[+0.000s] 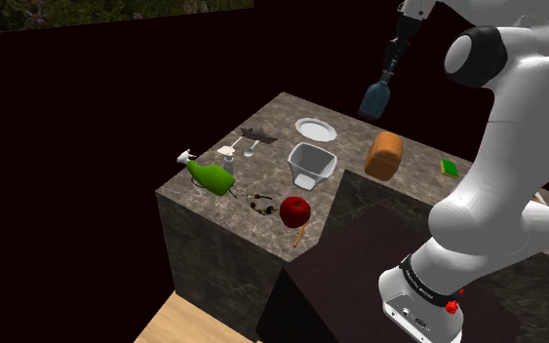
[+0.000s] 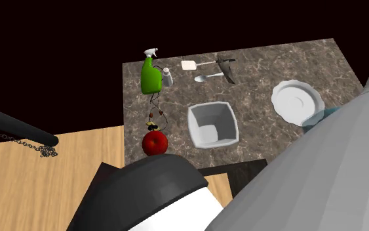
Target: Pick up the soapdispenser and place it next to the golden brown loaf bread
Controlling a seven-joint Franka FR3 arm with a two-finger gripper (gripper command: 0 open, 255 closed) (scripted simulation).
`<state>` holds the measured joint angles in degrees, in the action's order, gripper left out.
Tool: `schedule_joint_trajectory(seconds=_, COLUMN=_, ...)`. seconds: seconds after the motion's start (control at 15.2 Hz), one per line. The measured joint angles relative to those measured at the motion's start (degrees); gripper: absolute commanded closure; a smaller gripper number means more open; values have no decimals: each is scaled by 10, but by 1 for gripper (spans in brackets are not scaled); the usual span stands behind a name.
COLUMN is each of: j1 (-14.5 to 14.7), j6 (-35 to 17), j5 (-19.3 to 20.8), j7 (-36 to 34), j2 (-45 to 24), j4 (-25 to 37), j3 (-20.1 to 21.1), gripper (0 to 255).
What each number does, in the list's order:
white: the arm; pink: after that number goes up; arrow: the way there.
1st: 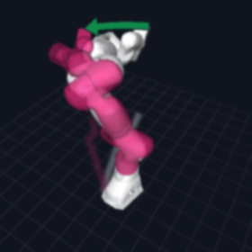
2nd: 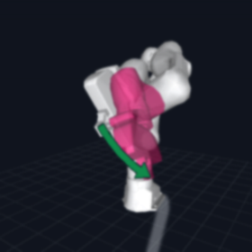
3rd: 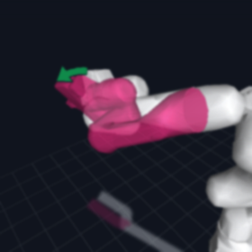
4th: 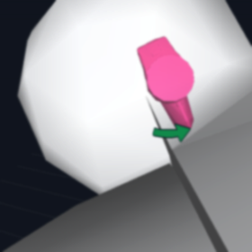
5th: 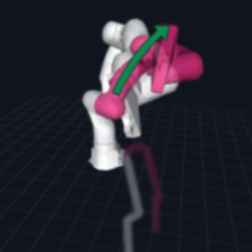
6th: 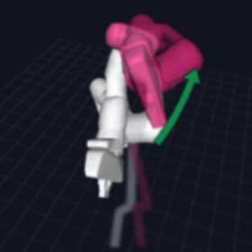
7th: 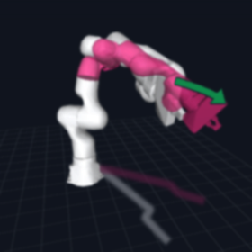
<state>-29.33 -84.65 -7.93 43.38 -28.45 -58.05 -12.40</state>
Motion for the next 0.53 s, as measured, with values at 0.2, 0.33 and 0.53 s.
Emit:
schedule_joint_trajectory(seconds=0.2, j1=3, j6=-29, j5=2, j7=3, j2=9, j4=-38, j3=0, gripper=255)
schedule_joint_trajectory(seconds=0.33, j1=6, j6=-50, j5=3, j7=3, j2=18, j4=-67, j3=-1, gripper=255)
schedule_joint_trajectory(seconds=0.53, j1=8, j6=-77, j5=4, j7=6, j2=25, j4=-102, j3=-1, gripper=255)
